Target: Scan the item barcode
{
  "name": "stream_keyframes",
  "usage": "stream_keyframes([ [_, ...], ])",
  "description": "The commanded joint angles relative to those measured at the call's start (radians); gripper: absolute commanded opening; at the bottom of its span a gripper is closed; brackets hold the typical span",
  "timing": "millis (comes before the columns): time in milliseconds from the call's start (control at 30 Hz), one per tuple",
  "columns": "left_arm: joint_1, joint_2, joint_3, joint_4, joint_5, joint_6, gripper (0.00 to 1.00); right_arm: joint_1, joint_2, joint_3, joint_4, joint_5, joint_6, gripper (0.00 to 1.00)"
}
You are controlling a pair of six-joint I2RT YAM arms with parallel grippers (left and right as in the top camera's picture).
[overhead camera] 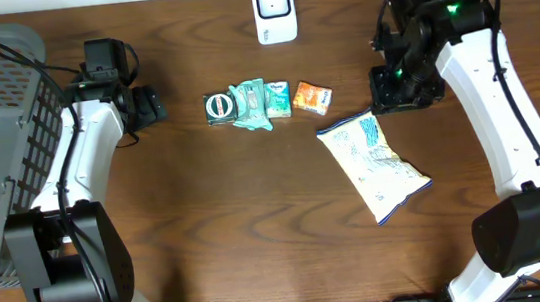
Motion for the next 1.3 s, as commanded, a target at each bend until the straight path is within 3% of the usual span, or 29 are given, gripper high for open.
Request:
stream_keyframes([
  [0, 0.000, 0.000, -0.006, 0.000, -0.005, 0.016, 0.98, 0.023, -0.002, -0.065, 0.037, 0.000, 0.021, 0.22],
  [133, 0.000, 0.000, -0.006, 0.000, -0.005, 0.016, 0.98, 0.047, -0.002, -0.198, 0.143, -0.003, 0.054, 0.01],
  [467, 0.000, 0.000, -0.006, 0.000, -0.005, 0.016, 0.98, 0.104, -0.002, -0.610, 0.596, -0.003, 0.216, 0.01],
  [767, 0.000, 0.000, -0.006, 0.000, -0.005, 0.016, 0.98, 0.106, -0.002, -0.703, 0.793, -0.016, 0.246, 0.01],
  [933, 0.000, 0.000, -0.006, 0.000, -0.005, 0.016, 0.98, 0.103, -0.003, -0.563, 0.695, -0.023, 0.157, 0.01],
  [1133, 0.000, 0.000, -0.006, 0.000, -0.005, 0.016, 0.98, 0.092, -0.003, -0.283, 0.381, -0.003, 0.101, 0.01],
  [1267, 0.000, 0.000, -0.006, 0.000, -0.005, 0.016, 0.98, 0.098, -0.002, -0.260, 0.208, 0.007, 0.089, 0.01],
])
